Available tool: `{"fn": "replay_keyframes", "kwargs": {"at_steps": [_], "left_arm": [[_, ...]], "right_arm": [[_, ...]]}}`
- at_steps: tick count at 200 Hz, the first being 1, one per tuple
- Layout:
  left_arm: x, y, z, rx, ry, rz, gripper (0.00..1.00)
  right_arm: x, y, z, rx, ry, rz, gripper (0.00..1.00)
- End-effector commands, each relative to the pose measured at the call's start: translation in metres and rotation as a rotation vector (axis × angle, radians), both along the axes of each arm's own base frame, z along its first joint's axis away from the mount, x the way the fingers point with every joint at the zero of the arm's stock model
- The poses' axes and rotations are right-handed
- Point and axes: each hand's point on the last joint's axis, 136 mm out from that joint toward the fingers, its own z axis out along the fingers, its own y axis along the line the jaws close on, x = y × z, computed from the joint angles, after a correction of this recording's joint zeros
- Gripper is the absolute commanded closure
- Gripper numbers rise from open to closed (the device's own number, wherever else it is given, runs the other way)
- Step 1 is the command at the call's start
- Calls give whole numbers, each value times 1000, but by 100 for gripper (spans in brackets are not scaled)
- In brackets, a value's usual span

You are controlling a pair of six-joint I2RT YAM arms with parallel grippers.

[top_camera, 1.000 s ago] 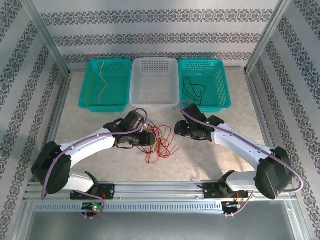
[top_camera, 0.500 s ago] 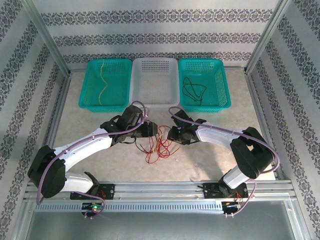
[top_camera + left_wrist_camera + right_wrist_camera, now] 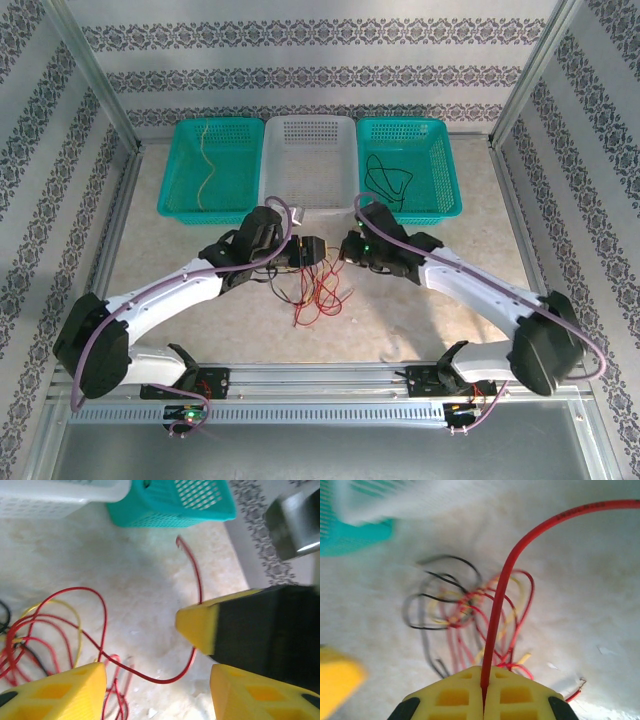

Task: Untangle the cables

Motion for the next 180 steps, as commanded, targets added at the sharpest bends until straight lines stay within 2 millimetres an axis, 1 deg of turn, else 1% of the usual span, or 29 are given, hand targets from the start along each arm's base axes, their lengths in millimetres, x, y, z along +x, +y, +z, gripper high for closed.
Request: {"fn": "replay_keyframes", "kwargs": {"at_steps": [1, 21, 41, 51, 63, 80, 97, 119, 126, 155, 173, 180], "left_arm": [[-5, -18, 46, -138, -155, -97, 43], [-11, -29, 71, -211, -235, -174, 43], [-17, -40, 89, -264, -305, -244, 43], [-19, -44, 96, -288, -327, -272, 42], [-20, -49, 101, -309, -346, -293, 43], [-21, -54, 108, -341, -366, -319, 41], [-26, -59, 119, -386, -386, -356, 42], [-30, -61, 126, -404, -399, -378, 42], [-31, -61, 127, -401, -402, -382, 46], [-30, -60, 126, -371, -406, -376, 65], [-30, -61, 129, -378, -406, -377, 67], [-30, -62, 129, -380, -406, -381, 69]], "right_arm": [[1, -5, 48, -9, -136, 32, 100], [0, -6, 90, 31, -240, 51, 100], [-2, -8, 130, 81, -326, 67, 100], [-4, -7, 145, 107, -352, 76, 100], [-5, -6, 158, 129, -367, 91, 100], [-7, -5, 167, 132, -374, 103, 100], [-8, -6, 171, 142, -378, 101, 100], [-11, -5, 175, 163, -381, 105, 100], [-11, -4, 176, 172, -382, 104, 100], [-13, -2, 187, 213, -400, 109, 98], [-13, 1, 193, 228, -404, 120, 97], [-13, 2, 194, 230, -404, 124, 97]]}}
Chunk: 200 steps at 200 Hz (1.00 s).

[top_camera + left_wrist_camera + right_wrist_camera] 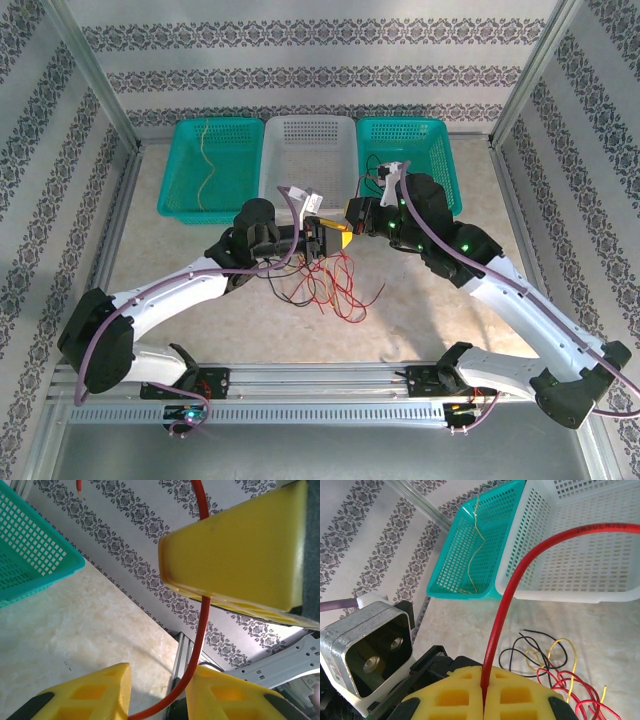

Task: Untangle the cables

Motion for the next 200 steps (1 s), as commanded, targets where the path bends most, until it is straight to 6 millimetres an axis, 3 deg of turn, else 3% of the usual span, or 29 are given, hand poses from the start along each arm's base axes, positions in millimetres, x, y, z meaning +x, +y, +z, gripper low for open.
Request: {"fn": "replay_keyframes", "kwargs": {"at_steps": [1, 40, 50, 77, 99, 145, 200], "left_arm": [[-7, -6, 28, -51, -76, -40, 70], [-4, -6, 32, -60, -89, -31, 95], [-5, -6, 34, -64, -88, -33, 100], [2, 0, 52, -134, -71, 0, 100], [8, 8, 73, -222, -72, 36, 100], [23, 36, 116, -443, -29, 117, 100], [22, 57, 164, -618, -18, 85, 100]], "right_arm": [[-2, 2, 30, 68, -45, 18, 97], [-2, -1, 37, 70, -59, 3, 88], [-1, -5, 37, 63, -66, -12, 80], [2, -24, 29, 29, -77, -97, 47], [2, -34, 16, 25, -65, -131, 32], [0, -43, -28, 3, -9, -152, 30], [4, -15, -84, 66, 125, -105, 32]]}}
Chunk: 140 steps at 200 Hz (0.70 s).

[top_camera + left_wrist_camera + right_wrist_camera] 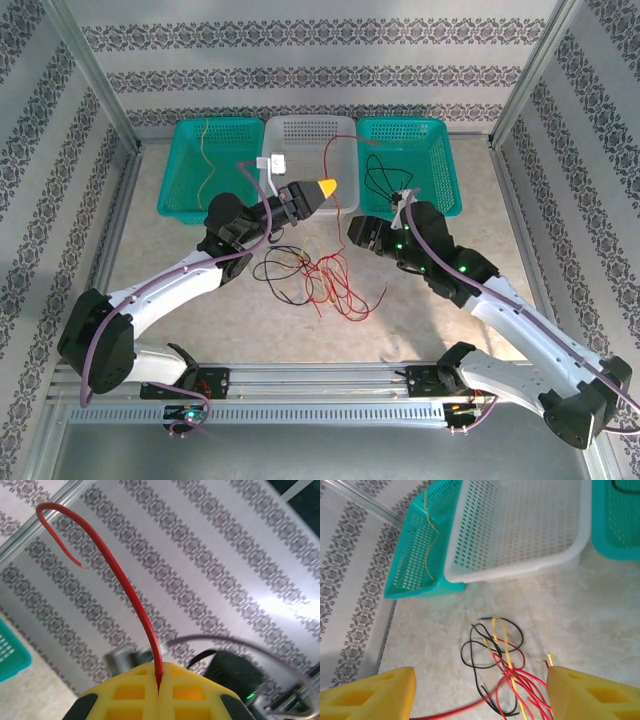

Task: Untangle the cables

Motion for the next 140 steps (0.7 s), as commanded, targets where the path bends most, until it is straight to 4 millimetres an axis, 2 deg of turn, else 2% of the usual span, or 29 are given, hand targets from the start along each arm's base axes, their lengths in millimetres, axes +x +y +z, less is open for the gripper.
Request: {"fn": "replay_keyframes", "kwargs": {"at_steps": [1, 37, 66, 89, 114, 140], "left_arm": [[-12, 17, 51, -156, -71, -25, 100], [-18, 23, 76, -174, -103, -40, 100], [-23, 24, 89, -169, -119, -78, 100], [-24, 32, 101, -177, -142, -62, 100], [-18, 49, 116, -183, -166, -13, 100], [-4, 63, 122, -190, -146, 32, 100]], "right_arm": [[6, 18, -5, 80, 14, 25, 33], [12, 36, -37, 58, 85, 53, 37], [16, 43, -73, 28, 175, 46, 40], [14, 48, -103, 9, 249, 45, 42], [9, 42, -142, -7, 369, -5, 47], [2, 43, -164, -19, 437, -2, 51]]}}
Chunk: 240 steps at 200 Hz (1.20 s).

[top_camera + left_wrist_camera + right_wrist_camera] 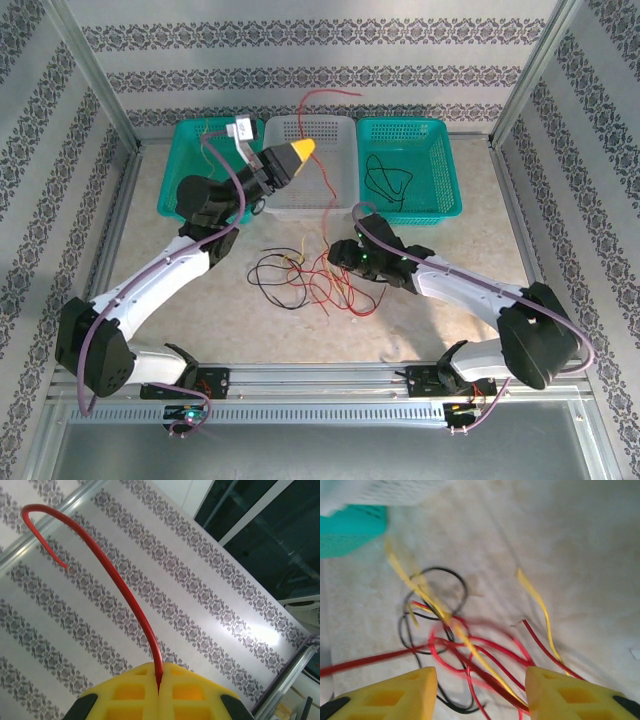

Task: Untangle the cables

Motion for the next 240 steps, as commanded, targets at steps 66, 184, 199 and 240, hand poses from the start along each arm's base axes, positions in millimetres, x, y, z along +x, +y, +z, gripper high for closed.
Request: {"fn": "replay_keyframes", "kwargs": {"at_steps": [66, 184, 199, 240], "left_arm": [[47, 47, -13, 214, 102, 303, 100], [157, 60, -31, 616, 29, 674, 100], [171, 65, -43, 663, 16, 726, 100], [190, 61, -37, 661, -48, 731, 100]], "right_arm": [[-2, -25, -9, -7, 49, -80, 50], [-16, -63, 36, -58, -42, -115, 50], [-18, -63, 36, -54, -42, -112, 50], [-23, -65, 34, -50, -44, -104, 50]]}}
